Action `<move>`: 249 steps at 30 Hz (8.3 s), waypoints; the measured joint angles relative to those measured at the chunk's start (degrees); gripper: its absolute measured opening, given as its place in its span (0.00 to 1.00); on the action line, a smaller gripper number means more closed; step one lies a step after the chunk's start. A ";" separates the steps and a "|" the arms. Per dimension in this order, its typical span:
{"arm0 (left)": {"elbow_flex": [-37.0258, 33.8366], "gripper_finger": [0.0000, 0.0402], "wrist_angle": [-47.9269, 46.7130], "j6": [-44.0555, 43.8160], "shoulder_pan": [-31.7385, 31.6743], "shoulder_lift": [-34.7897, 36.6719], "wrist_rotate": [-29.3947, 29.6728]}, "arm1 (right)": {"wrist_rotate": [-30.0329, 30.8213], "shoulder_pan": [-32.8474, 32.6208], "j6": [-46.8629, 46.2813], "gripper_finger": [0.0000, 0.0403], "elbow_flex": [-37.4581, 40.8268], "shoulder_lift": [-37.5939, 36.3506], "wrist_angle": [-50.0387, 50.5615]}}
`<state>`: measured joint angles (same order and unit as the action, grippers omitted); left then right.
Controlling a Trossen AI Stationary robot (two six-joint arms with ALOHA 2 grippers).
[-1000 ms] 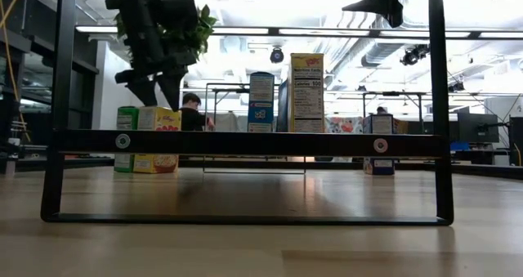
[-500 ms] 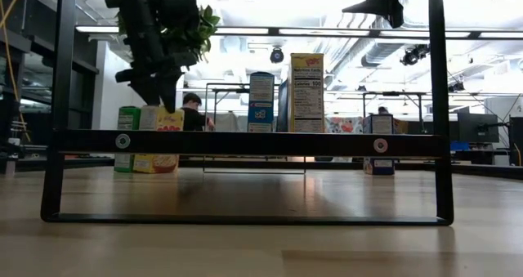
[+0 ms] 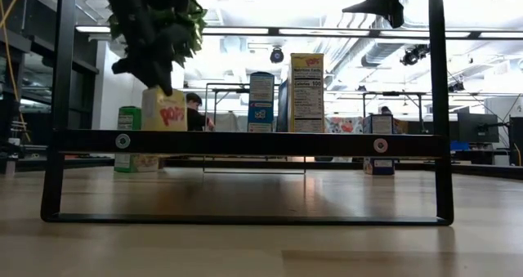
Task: Stack cereal on shelf
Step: Put the yellow cereal box on the shelf aligned with the other yellow cereal box
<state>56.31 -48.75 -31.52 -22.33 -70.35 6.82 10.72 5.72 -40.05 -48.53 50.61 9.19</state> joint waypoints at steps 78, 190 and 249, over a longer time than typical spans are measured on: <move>23.67 0.20 0.13 26.24 30.40 -12.06 -2.68 | 0.65 -0.13 0.00 0.77 0.02 0.00 2.25; -10.56 0.00 41.43 -14.58 33.98 -7.86 3.44 | 1.38 -0.13 -0.42 0.77 0.02 0.02 3.43; -10.54 0.00 44.14 -4.60 27.37 -16.68 0.76 | 2.80 -0.13 0.02 0.77 0.02 0.00 3.52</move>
<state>45.78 -4.61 -36.12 5.05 -87.03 7.57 13.52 5.58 -40.03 -48.51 50.61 12.71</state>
